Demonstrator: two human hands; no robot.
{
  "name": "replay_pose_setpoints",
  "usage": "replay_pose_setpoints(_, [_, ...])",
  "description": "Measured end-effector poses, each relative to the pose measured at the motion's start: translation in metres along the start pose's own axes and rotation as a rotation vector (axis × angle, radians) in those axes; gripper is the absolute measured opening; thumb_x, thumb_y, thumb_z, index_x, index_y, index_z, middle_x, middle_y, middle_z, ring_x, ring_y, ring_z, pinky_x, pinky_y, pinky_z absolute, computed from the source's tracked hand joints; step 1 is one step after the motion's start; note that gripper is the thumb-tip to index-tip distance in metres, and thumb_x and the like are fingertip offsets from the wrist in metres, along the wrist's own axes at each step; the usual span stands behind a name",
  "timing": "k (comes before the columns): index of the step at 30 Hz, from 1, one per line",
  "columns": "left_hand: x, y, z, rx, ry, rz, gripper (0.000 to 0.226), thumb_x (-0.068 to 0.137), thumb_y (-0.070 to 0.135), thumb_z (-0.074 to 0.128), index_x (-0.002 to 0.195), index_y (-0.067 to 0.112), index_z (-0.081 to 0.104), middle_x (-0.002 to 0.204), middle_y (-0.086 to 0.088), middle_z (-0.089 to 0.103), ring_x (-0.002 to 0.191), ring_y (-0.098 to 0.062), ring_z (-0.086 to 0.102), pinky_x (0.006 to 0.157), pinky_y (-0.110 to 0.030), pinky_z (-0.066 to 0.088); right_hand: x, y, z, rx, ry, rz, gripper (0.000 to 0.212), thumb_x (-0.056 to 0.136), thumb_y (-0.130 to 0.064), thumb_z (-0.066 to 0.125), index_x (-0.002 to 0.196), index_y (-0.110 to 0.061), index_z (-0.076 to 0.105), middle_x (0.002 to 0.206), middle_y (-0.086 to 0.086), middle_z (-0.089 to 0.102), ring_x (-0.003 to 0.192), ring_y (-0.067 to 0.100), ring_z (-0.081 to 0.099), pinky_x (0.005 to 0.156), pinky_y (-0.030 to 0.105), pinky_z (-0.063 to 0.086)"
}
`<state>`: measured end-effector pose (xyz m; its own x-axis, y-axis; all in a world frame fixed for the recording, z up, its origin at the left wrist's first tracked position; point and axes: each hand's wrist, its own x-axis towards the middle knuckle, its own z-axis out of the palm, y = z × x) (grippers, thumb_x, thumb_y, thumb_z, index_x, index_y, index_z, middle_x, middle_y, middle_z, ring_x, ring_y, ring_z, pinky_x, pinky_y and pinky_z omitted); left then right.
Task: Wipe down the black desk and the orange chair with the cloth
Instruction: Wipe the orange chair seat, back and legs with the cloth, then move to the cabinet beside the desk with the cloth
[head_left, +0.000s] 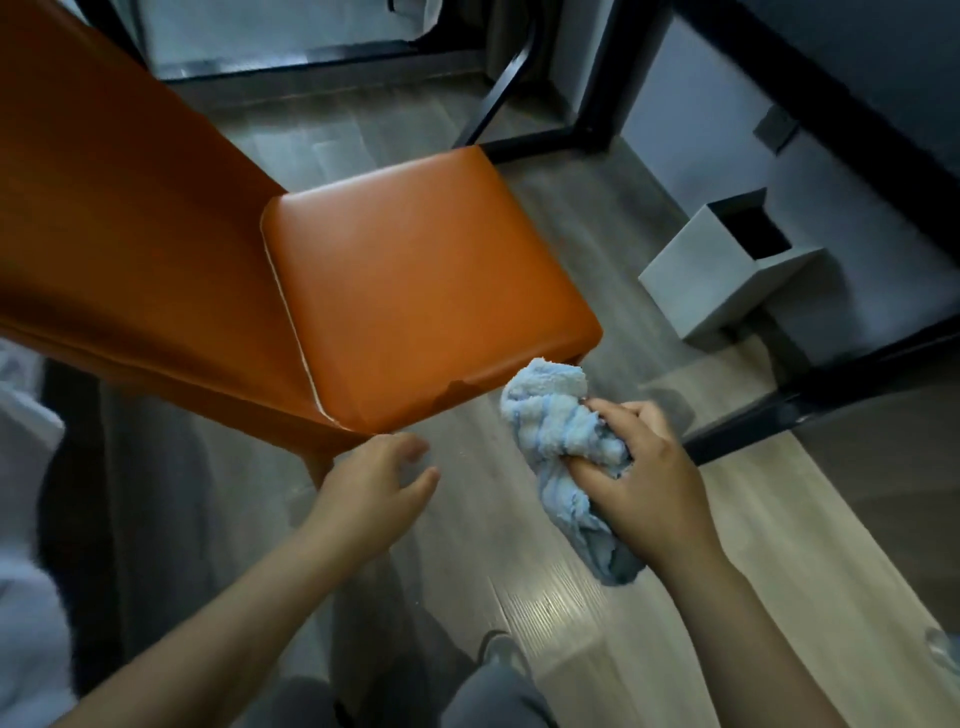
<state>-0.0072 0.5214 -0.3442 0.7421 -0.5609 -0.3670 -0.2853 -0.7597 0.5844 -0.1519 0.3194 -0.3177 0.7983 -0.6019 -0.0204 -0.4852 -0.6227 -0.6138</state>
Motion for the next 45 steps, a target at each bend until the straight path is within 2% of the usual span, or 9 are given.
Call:
replay_pose_setpoints(3, [-0.029,0.039,-0.037,0.033,-0.031,-0.012,0.036,0.089,0.042,0.061,0.121,0.027,0.060,0.117,0.011,0.063,0.081,0.003,0.054,0.067,-0.015,0.047,-0.021,-0.042,-0.049,-0.029,0.009,0.015,0.045,0.079,-0.045,0.065,0.122,-0.041,0.055,0.107,-0.016,0.047,0.093,0.007,0.055,0.073,0.028,0.051])
replay_pose_setpoints(7, [-0.081,0.101,-0.104,0.113,-0.042,0.076,0.033,0.089,0.044,0.059,0.117,0.028,0.061,0.112,0.012,0.063,0.087,-0.001,0.055,0.071,-0.018,0.047,-0.052,-0.099,-0.132,-0.064,0.015,0.046,0.048,0.080,-0.046,0.064,0.126,-0.036,0.056,0.108,-0.014,0.047,0.095,0.008,0.055,0.074,0.029,0.053])
replay_pose_setpoints(11, [-0.125,0.170,-0.174,0.234,-0.037,0.233,0.013,0.089,0.042,0.055,0.090,0.030,0.056,0.098,0.007,0.063,0.072,-0.003,0.049,0.054,-0.018,0.032,-0.083,-0.154,-0.218,-0.120,0.051,0.049,0.050,0.081,-0.046,0.064,0.130,-0.035,0.054,0.106,-0.013,0.044,0.093,0.010,0.055,0.073,0.030,0.052])
replay_pose_setpoints(15, [-0.162,0.239,-0.222,0.252,-0.066,0.371,0.034,0.089,0.041,0.055,0.117,0.022,0.062,0.115,0.006,0.063,0.101,-0.014,0.058,0.074,-0.022,0.037,-0.121,-0.193,-0.287,-0.131,0.146,0.114,0.050,0.081,-0.044,0.064,0.129,-0.036,0.054,0.108,-0.014,0.045,0.096,0.010,0.054,0.075,0.028,0.049])
replay_pose_setpoints(19, [-0.203,0.291,-0.242,0.268,-0.076,0.482,0.028,0.089,0.037,0.055,0.107,0.017,0.066,0.105,0.002,0.065,0.096,-0.017,0.060,0.080,-0.031,0.049,-0.159,-0.207,-0.336,-0.115,0.213,0.193,0.047,0.083,-0.045,0.062,0.129,-0.039,0.053,0.113,-0.013,0.046,0.097,0.011,0.055,0.078,0.028,0.049])
replay_pose_setpoints(26, [-0.267,0.367,-0.205,0.261,-0.097,0.575,0.031,0.091,0.034,0.055,0.115,0.017,0.064,0.110,0.001,0.065,0.099,-0.017,0.060,0.081,-0.027,0.048,-0.234,-0.166,-0.405,-0.063,0.361,0.265,0.045,0.082,-0.046,0.061,0.126,-0.042,0.053,0.109,-0.016,0.045,0.096,0.007,0.053,0.073,0.023,0.041])
replay_pose_setpoints(33, [-0.345,0.456,-0.124,0.236,-0.229,0.724,0.040,0.093,0.038,0.055,0.131,0.026,0.052,0.124,0.006,0.058,0.097,-0.003,0.052,0.066,-0.011,0.039,-0.337,-0.090,-0.494,-0.022,0.522,0.361,0.044,0.084,-0.035,0.062,0.127,-0.039,0.054,0.109,-0.014,0.046,0.099,0.012,0.054,0.081,0.034,0.049])
replay_pose_setpoints(38, [-0.380,0.513,-0.083,0.253,-0.227,0.837,0.028,0.092,0.034,0.057,0.117,0.022,0.059,0.112,0.001,0.063,0.095,-0.009,0.059,0.068,-0.012,0.040,-0.389,-0.057,-0.541,-0.061,0.618,0.422,0.045,0.085,-0.034,0.062,0.129,-0.039,0.053,0.111,-0.014,0.046,0.101,0.012,0.053,0.078,0.032,0.047])
replay_pose_setpoints(45, [-0.388,0.571,-0.025,0.296,-0.243,0.930,0.040,0.090,0.040,0.057,0.127,0.026,0.055,0.117,0.007,0.060,0.102,-0.007,0.057,0.087,-0.023,0.049,-0.434,-0.010,-0.579,-0.067,0.712,0.512,0.044,0.087,-0.029,0.062,0.128,-0.041,0.054,0.112,-0.017,0.047,0.104,0.011,0.053,0.079,0.029,0.046])
